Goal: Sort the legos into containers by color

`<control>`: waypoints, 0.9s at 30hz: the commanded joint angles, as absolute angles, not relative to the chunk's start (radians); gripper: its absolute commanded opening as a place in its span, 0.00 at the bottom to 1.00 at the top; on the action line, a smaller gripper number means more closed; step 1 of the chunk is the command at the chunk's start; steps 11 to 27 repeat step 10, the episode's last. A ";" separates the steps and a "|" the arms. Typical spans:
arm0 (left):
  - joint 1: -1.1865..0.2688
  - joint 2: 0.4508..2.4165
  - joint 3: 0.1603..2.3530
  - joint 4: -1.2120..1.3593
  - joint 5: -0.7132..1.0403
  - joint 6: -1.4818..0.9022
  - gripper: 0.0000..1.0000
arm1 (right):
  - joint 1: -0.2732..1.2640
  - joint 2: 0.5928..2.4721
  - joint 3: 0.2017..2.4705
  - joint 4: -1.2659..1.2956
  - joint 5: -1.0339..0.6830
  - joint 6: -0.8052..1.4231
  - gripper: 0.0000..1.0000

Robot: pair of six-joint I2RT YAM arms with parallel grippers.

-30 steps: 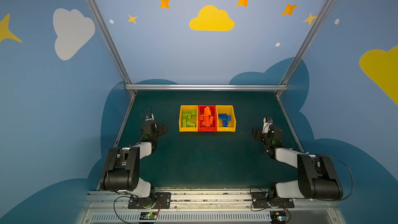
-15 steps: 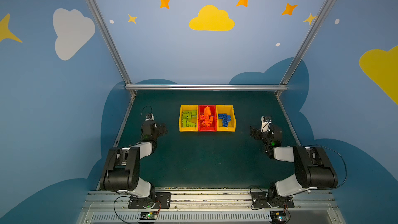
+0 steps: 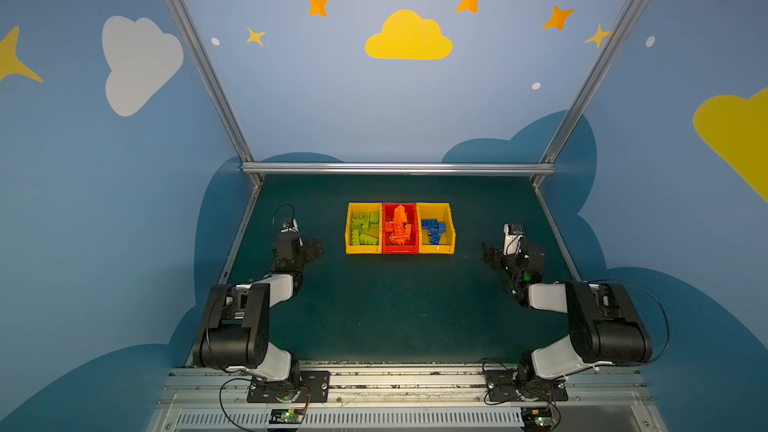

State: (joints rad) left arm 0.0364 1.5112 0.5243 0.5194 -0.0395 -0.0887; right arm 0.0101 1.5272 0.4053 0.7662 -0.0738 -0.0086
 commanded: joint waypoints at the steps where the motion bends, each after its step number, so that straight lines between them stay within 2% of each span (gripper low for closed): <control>1: 0.034 1.513 0.541 0.528 -0.052 -0.078 1.00 | 0.015 1.510 0.416 0.768 -0.088 -0.017 0.94; 27: 0.032 1.514 0.543 0.530 -0.055 -0.077 1.00 | 0.012 1.509 0.416 0.766 -0.089 -0.017 0.94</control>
